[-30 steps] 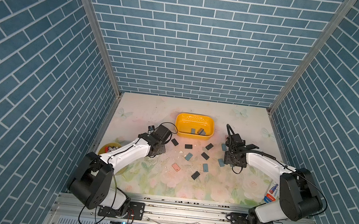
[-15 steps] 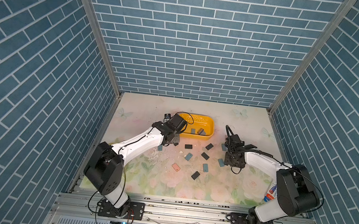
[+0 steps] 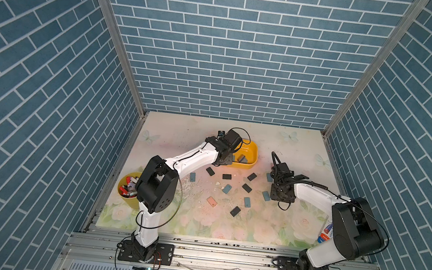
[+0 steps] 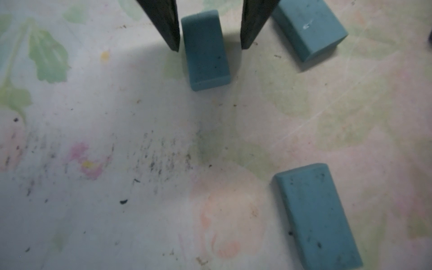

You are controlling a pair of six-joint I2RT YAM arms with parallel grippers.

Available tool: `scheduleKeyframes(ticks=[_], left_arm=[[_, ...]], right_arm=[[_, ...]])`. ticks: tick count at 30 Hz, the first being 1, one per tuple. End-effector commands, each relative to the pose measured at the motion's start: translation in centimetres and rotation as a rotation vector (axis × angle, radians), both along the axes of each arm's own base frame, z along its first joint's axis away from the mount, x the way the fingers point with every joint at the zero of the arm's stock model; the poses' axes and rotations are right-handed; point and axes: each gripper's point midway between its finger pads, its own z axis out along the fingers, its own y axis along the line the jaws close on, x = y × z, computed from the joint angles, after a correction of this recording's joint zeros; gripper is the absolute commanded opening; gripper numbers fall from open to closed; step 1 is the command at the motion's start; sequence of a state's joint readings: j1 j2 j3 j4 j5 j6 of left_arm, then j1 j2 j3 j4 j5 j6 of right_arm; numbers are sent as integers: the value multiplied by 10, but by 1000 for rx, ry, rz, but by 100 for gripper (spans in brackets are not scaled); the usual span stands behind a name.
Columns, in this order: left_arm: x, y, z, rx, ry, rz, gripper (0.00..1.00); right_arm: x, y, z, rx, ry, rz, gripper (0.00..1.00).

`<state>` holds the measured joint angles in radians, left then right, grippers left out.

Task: Put the eraser in the storage box
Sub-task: Place the eraser in the storage box.

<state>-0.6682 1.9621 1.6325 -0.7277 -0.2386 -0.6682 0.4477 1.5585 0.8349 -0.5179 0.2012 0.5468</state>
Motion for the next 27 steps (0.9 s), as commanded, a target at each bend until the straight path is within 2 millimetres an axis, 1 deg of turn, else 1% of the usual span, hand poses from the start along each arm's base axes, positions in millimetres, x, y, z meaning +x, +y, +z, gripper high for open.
scheduleKeyframes(ticks=[1,5,10,17,27], left_arm=[[3,-8,-1,24,18,-42,13],[12,-21,-5,31,26,-71,15],[18,-29,-16,42,40,-91,17],[25,-35,-31,70,58,-105,19],[38,-45,-46,84,68,-118,20]], right_arm=[[-5,-3,-6,2,21,-38,43],[-4,-3,-7,6,23,-39,40],[-5,-3,-7,7,26,-40,36],[-5,-2,-8,12,27,-37,29],[-5,-1,-8,19,29,-35,22]])
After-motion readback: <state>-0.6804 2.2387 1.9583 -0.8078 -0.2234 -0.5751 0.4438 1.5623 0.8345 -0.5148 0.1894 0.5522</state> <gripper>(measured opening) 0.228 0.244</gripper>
